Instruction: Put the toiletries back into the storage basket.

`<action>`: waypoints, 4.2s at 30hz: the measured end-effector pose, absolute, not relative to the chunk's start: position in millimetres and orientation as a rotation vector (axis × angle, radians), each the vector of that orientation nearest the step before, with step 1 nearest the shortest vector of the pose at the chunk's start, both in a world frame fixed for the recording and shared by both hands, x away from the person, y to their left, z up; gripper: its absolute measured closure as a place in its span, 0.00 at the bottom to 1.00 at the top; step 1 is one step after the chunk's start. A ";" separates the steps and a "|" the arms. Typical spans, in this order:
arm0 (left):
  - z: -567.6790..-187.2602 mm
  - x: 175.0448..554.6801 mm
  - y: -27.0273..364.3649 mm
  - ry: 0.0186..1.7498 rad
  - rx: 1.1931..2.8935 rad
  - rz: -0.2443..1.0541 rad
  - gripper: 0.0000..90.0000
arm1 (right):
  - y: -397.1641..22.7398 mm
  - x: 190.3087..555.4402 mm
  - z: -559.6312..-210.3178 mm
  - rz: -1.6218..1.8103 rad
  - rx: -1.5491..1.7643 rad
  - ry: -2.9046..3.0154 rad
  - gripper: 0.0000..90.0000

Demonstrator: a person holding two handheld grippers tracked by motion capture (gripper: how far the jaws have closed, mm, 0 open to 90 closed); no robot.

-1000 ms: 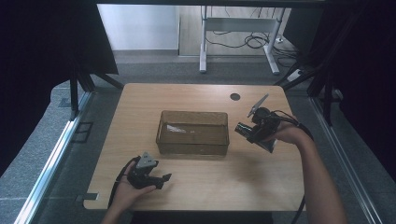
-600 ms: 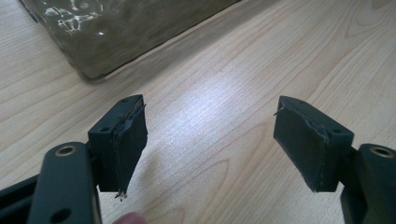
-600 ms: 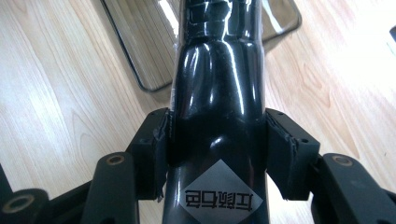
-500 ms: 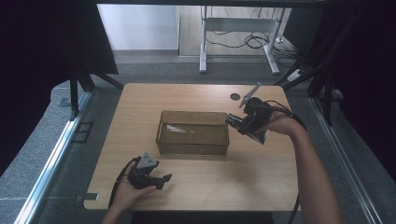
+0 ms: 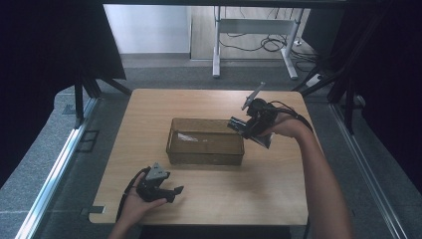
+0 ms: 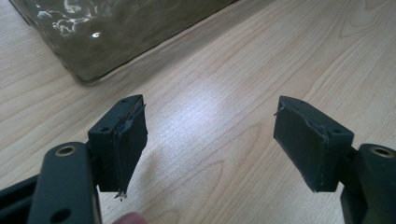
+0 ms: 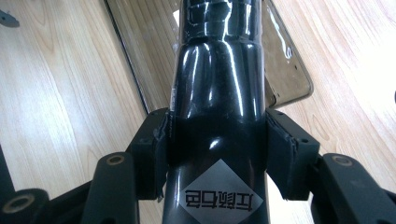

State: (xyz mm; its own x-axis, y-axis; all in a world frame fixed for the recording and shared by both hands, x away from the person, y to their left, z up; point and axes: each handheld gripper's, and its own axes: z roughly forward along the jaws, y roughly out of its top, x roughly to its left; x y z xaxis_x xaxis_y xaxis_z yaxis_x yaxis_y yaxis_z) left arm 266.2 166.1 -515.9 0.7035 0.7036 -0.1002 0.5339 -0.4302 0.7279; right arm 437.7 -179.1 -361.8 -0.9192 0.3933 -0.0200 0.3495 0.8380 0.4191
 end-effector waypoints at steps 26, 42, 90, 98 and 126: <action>-516.9 266.0 163.5 0.932 2.146 0.272 0.29 | -133.9 448.2 -368.7 0.645 0.500 2.937 0.51; -516.3 266.1 165.0 0.939 2.134 0.272 0.29 | -119.2 452.8 -375.3 0.639 0.432 2.963 0.51; -515.2 266.2 166.4 0.935 2.137 0.270 0.29 | -80.6 464.1 -425.0 0.546 0.191 3.033 0.50; -515.7 266.2 166.2 0.941 2.133 0.267 0.29 | -80.3 466.1 -436.7 0.536 0.174 3.050 0.50; -516.8 266.9 166.0 0.933 2.144 0.268 0.29 | -81.8 463.6 -456.3 0.502 0.156 3.069 0.50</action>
State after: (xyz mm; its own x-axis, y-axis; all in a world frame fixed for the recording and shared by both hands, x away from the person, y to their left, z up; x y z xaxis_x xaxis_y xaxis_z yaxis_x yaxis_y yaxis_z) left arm 266.9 166.0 -516.8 0.7101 0.6963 -0.1045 0.5351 -0.4373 0.7228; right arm 463.6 -81.8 -456.3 -0.9946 0.1032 -0.0115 0.0942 0.9430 0.3192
